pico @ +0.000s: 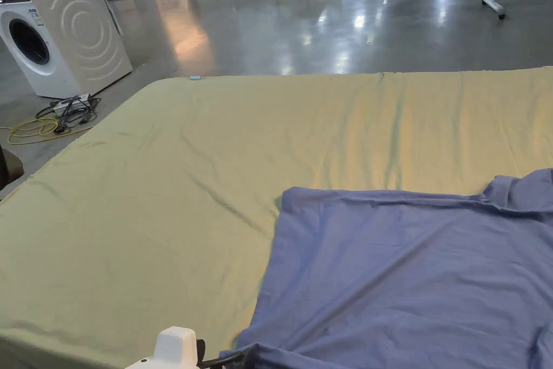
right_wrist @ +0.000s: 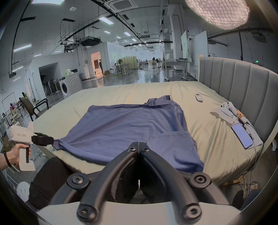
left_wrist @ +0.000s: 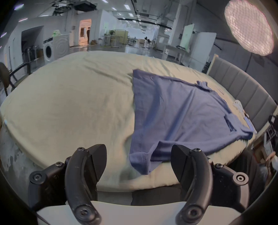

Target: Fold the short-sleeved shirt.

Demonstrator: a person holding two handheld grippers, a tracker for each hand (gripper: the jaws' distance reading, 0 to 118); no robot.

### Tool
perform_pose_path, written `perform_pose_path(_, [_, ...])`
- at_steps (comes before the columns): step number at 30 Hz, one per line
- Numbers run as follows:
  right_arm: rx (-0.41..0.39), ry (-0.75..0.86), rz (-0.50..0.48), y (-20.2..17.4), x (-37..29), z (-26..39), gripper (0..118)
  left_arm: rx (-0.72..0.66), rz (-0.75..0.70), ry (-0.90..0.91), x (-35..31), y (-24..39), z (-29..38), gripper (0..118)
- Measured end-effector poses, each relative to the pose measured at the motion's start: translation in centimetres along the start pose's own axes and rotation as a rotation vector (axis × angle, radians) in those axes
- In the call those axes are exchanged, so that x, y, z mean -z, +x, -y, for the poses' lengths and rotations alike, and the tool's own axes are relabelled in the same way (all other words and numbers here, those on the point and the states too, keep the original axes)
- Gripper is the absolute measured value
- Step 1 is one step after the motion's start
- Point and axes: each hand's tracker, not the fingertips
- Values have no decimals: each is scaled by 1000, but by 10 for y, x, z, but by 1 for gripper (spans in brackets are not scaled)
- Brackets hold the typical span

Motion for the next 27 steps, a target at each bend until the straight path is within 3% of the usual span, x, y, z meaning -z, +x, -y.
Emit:
perform_pose_path(3, [14, -11, 3, 1, 1, 2, 0, 24, 29, -17, 12, -4, 10, 75])
perform_pose_path(7, [27, -23, 3, 2, 2, 5, 0, 32, 7, -32, 16, 6, 9, 30])
perform_pose_path(10, [21, -31, 16, 4, 1, 7, 0, 74, 8, -51, 21, 5, 12, 29])
perform_pose_path(15, [48, -31, 42, 13, -4, 12, 0, 122, 13, -88, 27, 13, 17, 11])
perform_pose_path(18, [54, -32, 70, 24, -9, 15, 0, 144, -13, -137, 31, 18, 12, 10])
perform_pose_path(22, [88, -33, 151, 49, -14, 20, 0, 331, -57, -200, 45, 29, 11, 10])
perform_pose_path(24, [93, -32, 206, 64, -16, 26, 1, 322, -66, -205, 46, 32, 9, 10])
perform_pose_path(25, [90, -38, 233, 71, -16, 30, 10, 310, -69, -211, 46, 31, 7, 10])
perform_pose_path(27, [89, -68, 253, 85, -12, 38, 45, 275, -64, -222, 47, 36, 6, 10])
